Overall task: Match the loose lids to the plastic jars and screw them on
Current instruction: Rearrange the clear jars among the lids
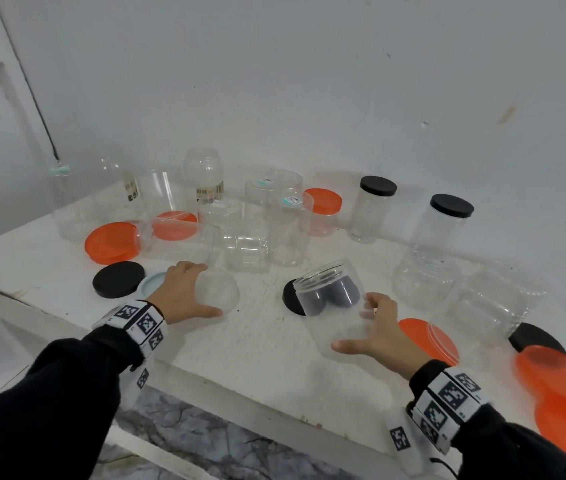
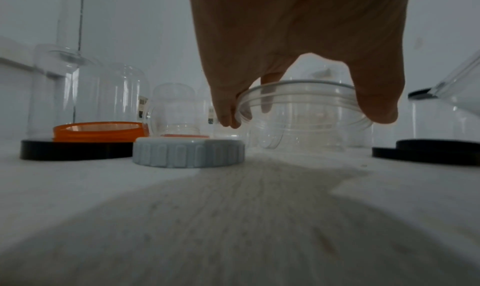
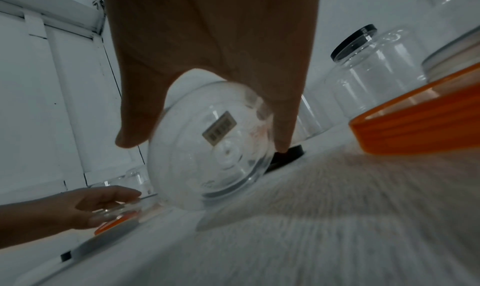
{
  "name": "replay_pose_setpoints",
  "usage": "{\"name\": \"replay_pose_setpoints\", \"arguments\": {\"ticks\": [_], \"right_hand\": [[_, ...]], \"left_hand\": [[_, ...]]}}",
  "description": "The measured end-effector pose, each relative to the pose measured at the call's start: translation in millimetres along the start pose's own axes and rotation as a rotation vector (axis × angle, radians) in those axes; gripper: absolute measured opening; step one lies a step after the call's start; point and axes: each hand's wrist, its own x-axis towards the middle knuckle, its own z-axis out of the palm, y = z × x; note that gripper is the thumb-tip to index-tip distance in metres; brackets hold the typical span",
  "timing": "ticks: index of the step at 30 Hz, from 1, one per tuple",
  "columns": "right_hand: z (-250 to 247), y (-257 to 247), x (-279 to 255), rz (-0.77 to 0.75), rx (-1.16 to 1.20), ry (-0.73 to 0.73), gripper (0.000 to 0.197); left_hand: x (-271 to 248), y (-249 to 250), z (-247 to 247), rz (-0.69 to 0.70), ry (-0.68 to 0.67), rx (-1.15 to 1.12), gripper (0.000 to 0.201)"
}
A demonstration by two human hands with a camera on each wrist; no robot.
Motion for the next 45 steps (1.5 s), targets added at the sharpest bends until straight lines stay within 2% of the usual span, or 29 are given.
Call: {"name": "replay_pose_setpoints", "arguments": {"ticks": [6,10,18,22,27,32,34,37,41,45], "right_hand": [[0,5,-3,0.021,0.026,-0.084,0.109],[6,3,-2,0.051,0.099,-0.088,0.098],[24,-5,2,-0.065,0.109,-0.166,0.097],[39,-13,11,-0.1,0.065,-0.192,0.103],[60,-26,28,-0.092,0.081,-0.185,0.108],[81,-41,46,-0.087,0.098,-0.182,0.094],[89,-47,53,-0.071,0.096,-0.192,0.099],[100,-56,62,-0.054,0.095,-0.198,0.103],[111,-61,68,-0.045,0.112,-0.191,0.105],[118,-64,70,-0.053,0.124,-0.191,0.1]], "left_hand": [[-9,-3,-2,0.032,0.067,-0.145,0.092],[-13,-4,2,0.013,0.067,-0.196,0.092],[-20,-4,2,0.033,0.109,-0.237,0.087],[-21,-6,0,0.07,0.121,-0.253,0.088],[-20,-5,-12,0.128,0.132,-0.37,0.109],[-18,0,-33,0.191,0.196,-0.527,0.099],[-17,3,-40,0.237,0.187,-0.556,0.103],[-14,7,-49,0.302,0.16,-0.549,0.11],[-6,13,-49,0.384,0.126,-0.501,0.102],[0,19,-42,0.473,0.06,-0.348,0.116]]}}
